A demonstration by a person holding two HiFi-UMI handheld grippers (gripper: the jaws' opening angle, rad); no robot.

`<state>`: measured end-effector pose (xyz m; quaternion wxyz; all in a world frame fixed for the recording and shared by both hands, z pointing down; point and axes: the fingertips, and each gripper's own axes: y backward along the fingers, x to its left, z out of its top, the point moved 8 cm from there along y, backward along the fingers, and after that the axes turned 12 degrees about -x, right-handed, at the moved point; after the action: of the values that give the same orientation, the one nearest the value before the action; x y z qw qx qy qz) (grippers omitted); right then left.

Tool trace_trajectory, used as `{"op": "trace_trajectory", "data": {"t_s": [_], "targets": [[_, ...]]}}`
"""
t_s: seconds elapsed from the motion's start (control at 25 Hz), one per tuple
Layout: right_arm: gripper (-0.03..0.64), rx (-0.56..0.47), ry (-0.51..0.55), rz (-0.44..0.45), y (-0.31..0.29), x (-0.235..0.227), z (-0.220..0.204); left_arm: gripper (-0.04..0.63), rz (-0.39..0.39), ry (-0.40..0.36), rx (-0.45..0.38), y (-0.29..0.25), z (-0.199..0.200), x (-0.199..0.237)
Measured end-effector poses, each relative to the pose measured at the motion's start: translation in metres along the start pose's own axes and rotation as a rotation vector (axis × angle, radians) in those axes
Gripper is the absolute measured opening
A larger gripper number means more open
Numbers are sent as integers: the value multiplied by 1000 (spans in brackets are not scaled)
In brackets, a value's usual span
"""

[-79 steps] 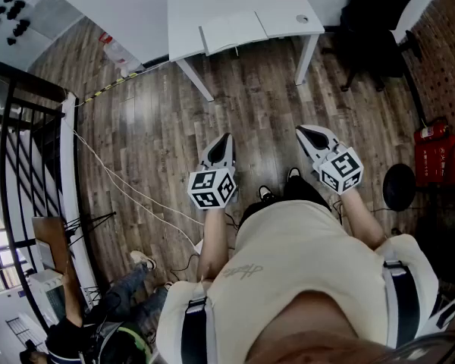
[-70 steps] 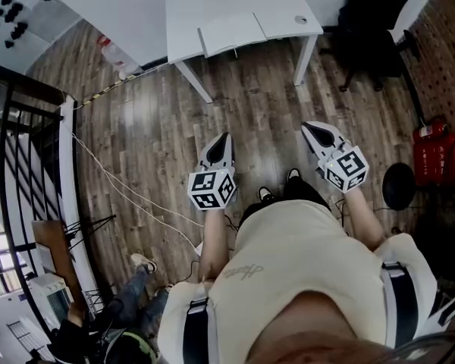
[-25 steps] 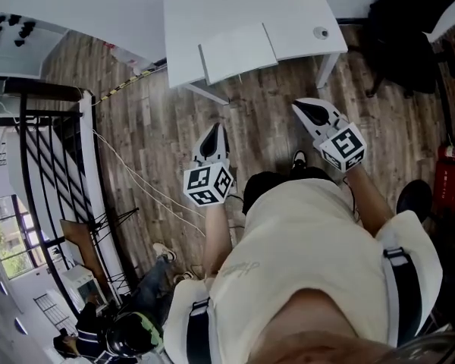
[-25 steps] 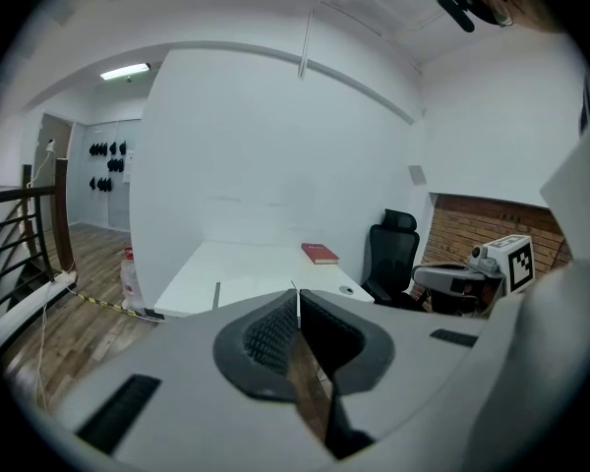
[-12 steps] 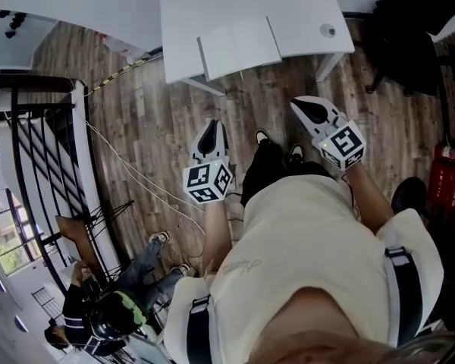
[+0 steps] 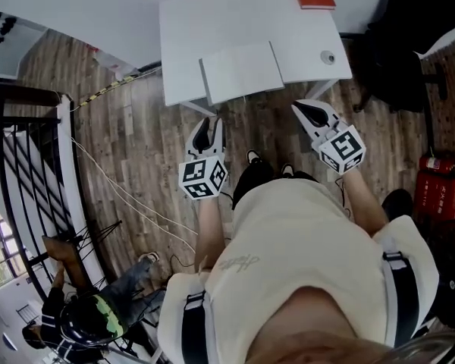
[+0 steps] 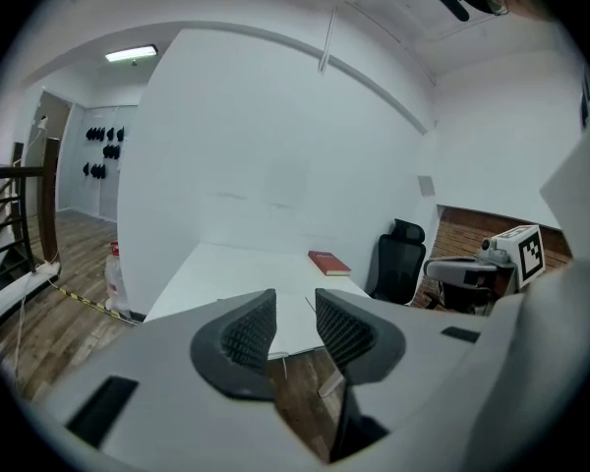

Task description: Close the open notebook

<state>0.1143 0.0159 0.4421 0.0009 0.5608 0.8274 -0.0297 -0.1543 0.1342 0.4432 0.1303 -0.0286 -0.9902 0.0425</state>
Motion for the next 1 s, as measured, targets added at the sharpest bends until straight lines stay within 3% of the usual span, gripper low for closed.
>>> {"op": "trace_trajectory", "data": {"t_s": [0.52, 0.8, 1.0], "targets": [[8, 52, 61, -77, -62, 7, 11, 121, -77, 32, 31, -60, 10, 77], [8, 78, 27, -66, -80, 13, 5, 121, -67, 37, 52, -71, 4, 98], [8, 34, -88, -72, -86, -12, 2, 121, -47, 68, 51, -81, -1, 97]]}}
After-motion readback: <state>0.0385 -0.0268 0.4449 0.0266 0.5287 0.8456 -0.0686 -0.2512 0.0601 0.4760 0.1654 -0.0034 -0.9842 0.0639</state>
